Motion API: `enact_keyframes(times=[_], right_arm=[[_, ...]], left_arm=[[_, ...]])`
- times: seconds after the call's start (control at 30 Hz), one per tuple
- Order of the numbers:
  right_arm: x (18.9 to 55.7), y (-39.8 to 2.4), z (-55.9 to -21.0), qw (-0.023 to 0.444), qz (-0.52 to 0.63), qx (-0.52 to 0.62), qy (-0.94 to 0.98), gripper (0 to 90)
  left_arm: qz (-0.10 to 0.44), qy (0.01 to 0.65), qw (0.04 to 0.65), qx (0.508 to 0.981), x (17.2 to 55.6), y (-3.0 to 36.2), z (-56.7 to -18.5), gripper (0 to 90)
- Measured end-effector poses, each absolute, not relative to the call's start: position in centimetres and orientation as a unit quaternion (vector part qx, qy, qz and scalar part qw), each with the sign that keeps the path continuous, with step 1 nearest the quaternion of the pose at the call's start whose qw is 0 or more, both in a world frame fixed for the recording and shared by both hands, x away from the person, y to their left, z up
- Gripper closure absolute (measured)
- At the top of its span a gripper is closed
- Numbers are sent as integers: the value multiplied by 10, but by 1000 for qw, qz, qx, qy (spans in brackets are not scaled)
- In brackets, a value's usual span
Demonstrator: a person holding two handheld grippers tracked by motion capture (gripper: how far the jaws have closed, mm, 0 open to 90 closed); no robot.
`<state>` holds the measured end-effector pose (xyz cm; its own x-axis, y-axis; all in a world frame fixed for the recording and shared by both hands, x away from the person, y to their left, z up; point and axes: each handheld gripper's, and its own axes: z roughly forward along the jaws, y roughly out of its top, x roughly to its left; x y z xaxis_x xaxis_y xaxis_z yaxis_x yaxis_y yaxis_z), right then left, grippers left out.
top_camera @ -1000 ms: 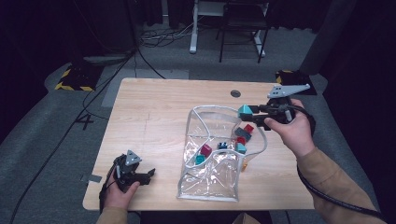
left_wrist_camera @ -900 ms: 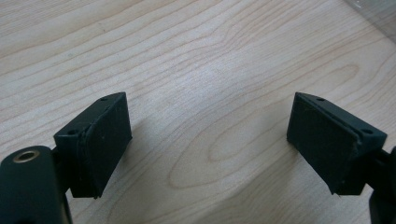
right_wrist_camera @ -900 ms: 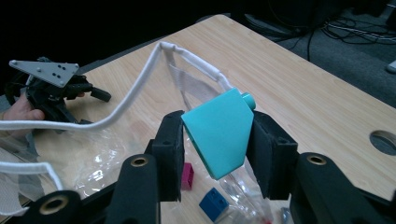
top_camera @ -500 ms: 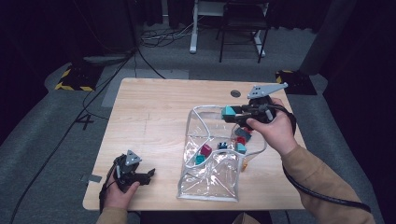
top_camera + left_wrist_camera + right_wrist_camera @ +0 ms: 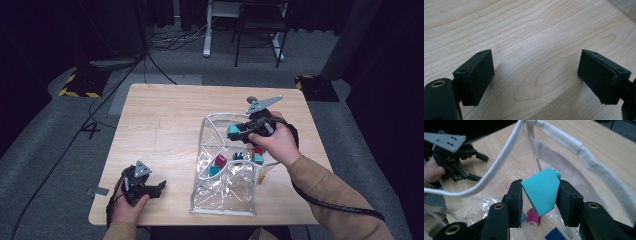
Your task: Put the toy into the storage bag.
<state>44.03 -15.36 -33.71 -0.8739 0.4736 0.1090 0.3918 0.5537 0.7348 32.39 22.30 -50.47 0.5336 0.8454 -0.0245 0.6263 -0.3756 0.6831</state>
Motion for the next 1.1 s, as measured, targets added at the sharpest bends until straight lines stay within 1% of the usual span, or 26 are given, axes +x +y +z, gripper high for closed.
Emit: enact_keyframes(times=[0.23, 0.53, 0.57, 0.6, 0.63, 0.7, 0.77, 0.83, 1.1], right_arm=[[441, -144, -355, 39, 365, 245, 897, 587], [442, -138, -369, 15, 322, 243, 915, 585], [442, -138, -370, 9, 318, 242, 917, 557], [442, -138, -370, 9, 318, 242, 917, 557], [442, -138, -370, 3, 319, 245, 916, 471], [441, -139, -368, 8, 326, 249, 912, 415], [441, -140, -366, 14, 335, 251, 908, 382], [440, -142, -363, 20, 344, 252, 904, 360], [436, -154, -340, 44, 391, 246, 886, 353]], left_arm=[[167, 453, 327, 812, 324, 223, -505, 141], [168, 453, 327, 812, 324, 223, -505, 140], [167, 453, 327, 812, 324, 223, -505, 140], [167, 453, 327, 812, 324, 223, -505, 140], [167, 453, 327, 812, 324, 223, -505, 140], [167, 453, 327, 812, 324, 223, -505, 140], [168, 453, 327, 812, 324, 223, -505, 140], [167, 453, 327, 812, 324, 223, -505, 140], [168, 453, 327, 812, 324, 223, -505, 140]])
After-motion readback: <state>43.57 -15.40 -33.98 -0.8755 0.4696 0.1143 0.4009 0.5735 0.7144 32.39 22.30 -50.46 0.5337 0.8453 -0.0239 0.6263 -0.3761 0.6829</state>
